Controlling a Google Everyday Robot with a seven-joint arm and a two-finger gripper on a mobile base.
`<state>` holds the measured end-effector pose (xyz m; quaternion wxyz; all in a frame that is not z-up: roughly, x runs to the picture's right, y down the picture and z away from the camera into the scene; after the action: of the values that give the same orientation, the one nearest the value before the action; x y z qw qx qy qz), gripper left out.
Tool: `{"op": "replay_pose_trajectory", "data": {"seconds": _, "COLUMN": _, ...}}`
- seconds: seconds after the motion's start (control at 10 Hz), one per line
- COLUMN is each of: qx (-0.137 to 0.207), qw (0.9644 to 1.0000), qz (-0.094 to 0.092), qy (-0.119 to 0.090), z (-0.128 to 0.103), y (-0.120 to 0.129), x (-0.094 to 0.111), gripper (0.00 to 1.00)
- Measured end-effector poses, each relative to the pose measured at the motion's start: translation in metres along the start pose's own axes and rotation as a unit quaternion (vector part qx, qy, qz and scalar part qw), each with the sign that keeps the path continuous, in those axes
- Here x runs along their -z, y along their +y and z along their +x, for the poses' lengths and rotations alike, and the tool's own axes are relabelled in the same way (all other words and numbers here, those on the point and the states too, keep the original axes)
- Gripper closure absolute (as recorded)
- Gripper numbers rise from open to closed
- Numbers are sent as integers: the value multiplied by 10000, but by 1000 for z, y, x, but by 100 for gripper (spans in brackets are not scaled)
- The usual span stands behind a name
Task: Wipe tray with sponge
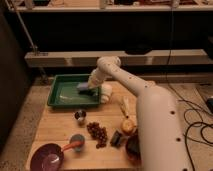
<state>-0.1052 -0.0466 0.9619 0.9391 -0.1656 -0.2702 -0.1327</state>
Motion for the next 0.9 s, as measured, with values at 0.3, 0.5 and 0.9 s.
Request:
{"op": "replay_pose_trajectory", "data": {"seconds": 0.3, "qx": 51, "qw": 10000, "qz": 54, "qy": 32, "z": -35, "y": -30, "x": -32, "gripper": 100}}
{"op": "replay_pose_trajectory", "data": {"seconds": 0.5, "qx": 178, "qw": 9997, "qz": 117, "qy": -100, "z": -61, "y": -31, "x": -36, "gripper": 100}}
{"op": "replay_pose_trajectory", "data": {"seconds": 0.9, "qx": 430, "qw": 9971, "qz": 156, "qy": -606, "z": -112, "y": 10, "x": -15, "gripper": 100}}
